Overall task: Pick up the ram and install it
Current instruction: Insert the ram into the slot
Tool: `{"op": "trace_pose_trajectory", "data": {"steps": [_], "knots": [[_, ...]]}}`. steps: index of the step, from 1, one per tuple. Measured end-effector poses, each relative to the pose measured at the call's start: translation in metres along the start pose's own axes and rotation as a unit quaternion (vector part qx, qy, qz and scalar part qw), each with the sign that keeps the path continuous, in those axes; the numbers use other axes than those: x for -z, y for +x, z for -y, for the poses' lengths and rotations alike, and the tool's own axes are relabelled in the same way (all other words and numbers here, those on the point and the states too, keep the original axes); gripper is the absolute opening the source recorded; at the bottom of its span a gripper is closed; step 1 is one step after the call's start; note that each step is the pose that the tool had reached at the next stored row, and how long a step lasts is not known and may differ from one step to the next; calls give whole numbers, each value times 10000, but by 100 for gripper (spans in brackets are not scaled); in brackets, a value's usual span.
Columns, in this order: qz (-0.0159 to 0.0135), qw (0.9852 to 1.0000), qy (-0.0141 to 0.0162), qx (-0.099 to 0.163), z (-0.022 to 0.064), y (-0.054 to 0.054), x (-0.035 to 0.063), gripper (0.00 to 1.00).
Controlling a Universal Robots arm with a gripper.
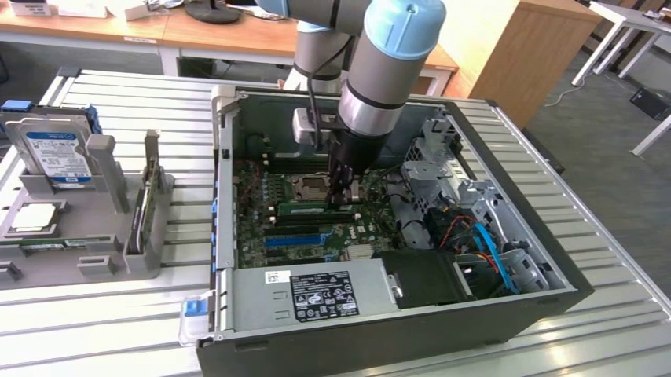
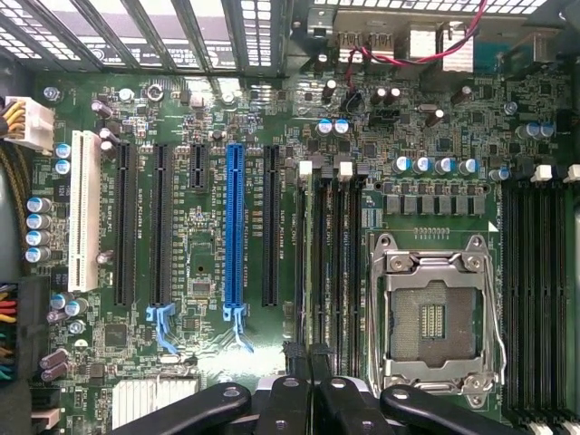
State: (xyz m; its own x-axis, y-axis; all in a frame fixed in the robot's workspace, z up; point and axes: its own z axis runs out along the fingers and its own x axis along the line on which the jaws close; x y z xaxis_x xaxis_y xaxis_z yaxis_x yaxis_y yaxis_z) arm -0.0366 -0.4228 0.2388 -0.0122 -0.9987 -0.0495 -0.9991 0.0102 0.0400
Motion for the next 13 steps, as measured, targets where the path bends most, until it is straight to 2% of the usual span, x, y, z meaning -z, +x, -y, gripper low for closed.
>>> {"op": "trace_pose_trajectory", "data": {"steps": [13], "knots": [[-2,10000,0,-4,-1,-15,-15,12]]}}
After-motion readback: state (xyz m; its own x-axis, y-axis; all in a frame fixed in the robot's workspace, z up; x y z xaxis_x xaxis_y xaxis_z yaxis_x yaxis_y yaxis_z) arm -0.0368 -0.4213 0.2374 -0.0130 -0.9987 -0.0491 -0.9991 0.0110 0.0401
